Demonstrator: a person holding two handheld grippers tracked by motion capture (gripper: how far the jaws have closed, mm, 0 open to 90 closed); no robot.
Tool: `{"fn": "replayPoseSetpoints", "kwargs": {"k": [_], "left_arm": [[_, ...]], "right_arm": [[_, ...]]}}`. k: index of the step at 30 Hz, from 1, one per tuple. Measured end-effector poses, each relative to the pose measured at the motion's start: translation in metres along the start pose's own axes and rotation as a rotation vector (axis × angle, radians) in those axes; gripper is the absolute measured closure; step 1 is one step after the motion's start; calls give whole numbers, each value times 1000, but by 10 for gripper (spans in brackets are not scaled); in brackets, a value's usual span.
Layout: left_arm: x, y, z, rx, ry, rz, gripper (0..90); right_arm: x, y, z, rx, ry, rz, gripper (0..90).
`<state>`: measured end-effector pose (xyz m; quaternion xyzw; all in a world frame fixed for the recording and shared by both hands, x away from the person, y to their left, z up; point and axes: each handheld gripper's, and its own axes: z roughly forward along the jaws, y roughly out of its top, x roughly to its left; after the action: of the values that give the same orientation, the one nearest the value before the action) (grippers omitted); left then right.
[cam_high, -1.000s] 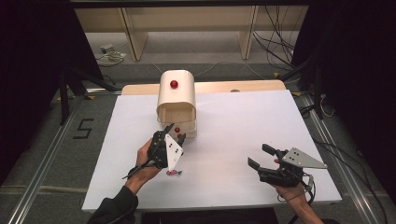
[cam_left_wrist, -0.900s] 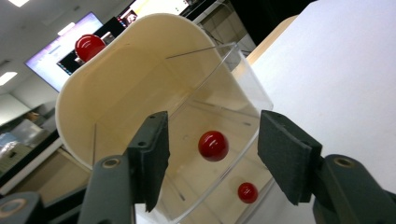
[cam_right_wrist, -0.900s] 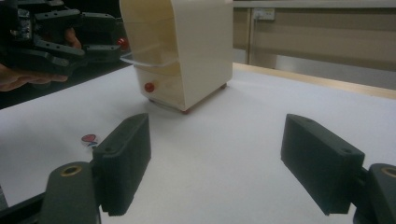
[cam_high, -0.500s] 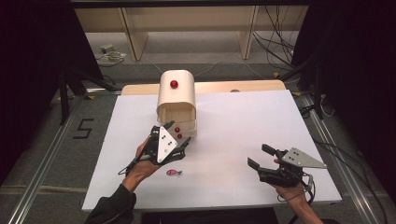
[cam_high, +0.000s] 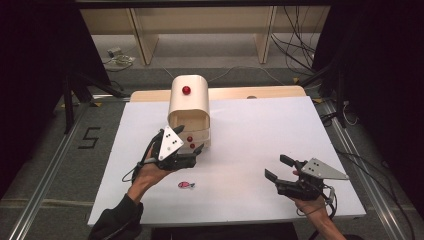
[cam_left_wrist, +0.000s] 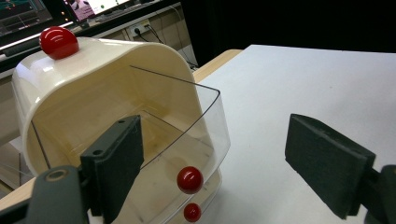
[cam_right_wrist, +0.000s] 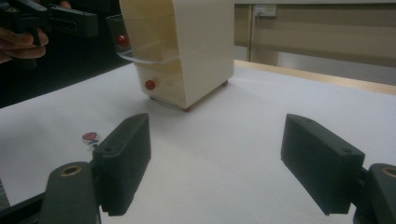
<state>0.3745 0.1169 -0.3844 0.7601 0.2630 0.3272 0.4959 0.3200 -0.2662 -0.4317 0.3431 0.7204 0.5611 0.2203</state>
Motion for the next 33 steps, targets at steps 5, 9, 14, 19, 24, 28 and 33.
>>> {"fn": "replayPoseSetpoints", "kwargs": {"k": [5,9,14,19,24,28,33], "left_arm": [[6,3,2,32,-17,-4,195],[11,6,4,53,-26,5,211],[19,9,4,84,-45,3,234],[30,9,8,112,-87,-27,273],[35,11,9,132,-103,-20,324],[43,11,11,159,-125,-4,382],[48,13,11,176,-143,12,440]], "right_arm": [[0,0,1,-2,1,1,251],[0,0,1,3,1,6,251],[0,0,1,4,1,6,251],[0,-1,2,3,7,12,253],[0,-1,2,6,10,11,253],[0,-1,2,5,9,15,254],[0,-1,2,6,11,12,255]]}}
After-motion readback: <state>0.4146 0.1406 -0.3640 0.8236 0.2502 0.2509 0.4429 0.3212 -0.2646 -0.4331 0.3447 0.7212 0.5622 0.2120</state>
